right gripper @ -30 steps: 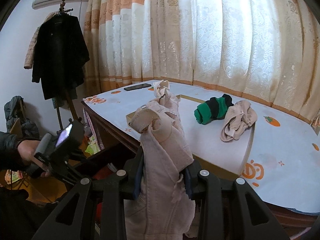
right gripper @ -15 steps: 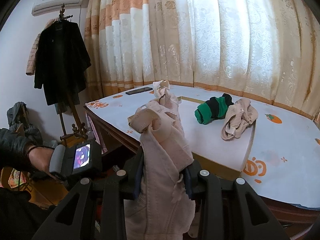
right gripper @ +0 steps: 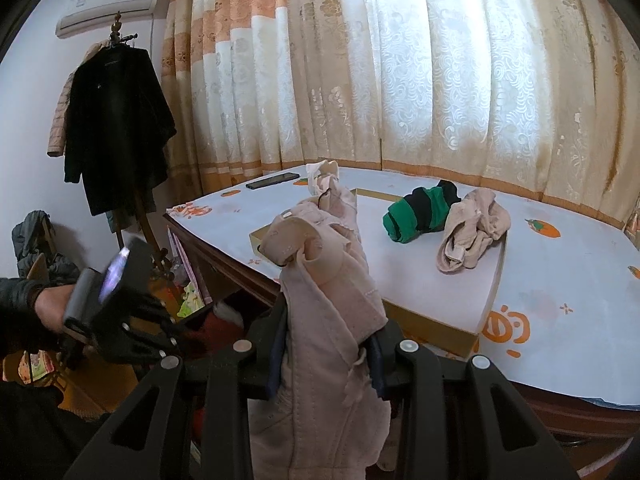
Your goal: Take underwear out of drawer
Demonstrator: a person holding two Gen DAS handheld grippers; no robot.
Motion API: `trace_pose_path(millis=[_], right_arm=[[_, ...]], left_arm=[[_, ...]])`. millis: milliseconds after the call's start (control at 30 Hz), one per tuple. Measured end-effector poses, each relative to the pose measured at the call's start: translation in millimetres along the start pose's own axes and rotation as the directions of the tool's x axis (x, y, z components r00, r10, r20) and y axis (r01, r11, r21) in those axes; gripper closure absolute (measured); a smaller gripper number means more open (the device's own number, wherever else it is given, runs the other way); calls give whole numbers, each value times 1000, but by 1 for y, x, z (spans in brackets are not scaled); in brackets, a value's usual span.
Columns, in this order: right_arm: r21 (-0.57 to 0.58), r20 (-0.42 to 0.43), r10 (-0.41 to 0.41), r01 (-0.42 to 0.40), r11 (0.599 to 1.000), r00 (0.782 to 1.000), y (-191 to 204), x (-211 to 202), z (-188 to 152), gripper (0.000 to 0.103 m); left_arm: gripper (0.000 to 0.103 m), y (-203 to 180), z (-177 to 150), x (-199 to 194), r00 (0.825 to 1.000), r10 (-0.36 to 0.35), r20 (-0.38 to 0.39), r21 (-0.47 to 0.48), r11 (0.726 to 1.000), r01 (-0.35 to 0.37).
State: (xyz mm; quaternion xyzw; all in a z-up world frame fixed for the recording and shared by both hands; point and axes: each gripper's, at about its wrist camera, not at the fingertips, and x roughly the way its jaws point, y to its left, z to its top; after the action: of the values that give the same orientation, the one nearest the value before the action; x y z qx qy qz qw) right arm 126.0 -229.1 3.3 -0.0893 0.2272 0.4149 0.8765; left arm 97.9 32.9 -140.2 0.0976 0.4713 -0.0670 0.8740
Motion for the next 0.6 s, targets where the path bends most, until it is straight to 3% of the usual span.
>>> trace_pose_path(millis=[233,600], right_arm=[[2,13,2,-2,1000,1000,3,3,12,67],[19,27,-1,0,1000,1000,-2,18,51,67]], left_arm=[[97,27,26,-31,986,39,160,-35,999,-34],[97,42,82,-52,955,86,283,-28,996,-82]])
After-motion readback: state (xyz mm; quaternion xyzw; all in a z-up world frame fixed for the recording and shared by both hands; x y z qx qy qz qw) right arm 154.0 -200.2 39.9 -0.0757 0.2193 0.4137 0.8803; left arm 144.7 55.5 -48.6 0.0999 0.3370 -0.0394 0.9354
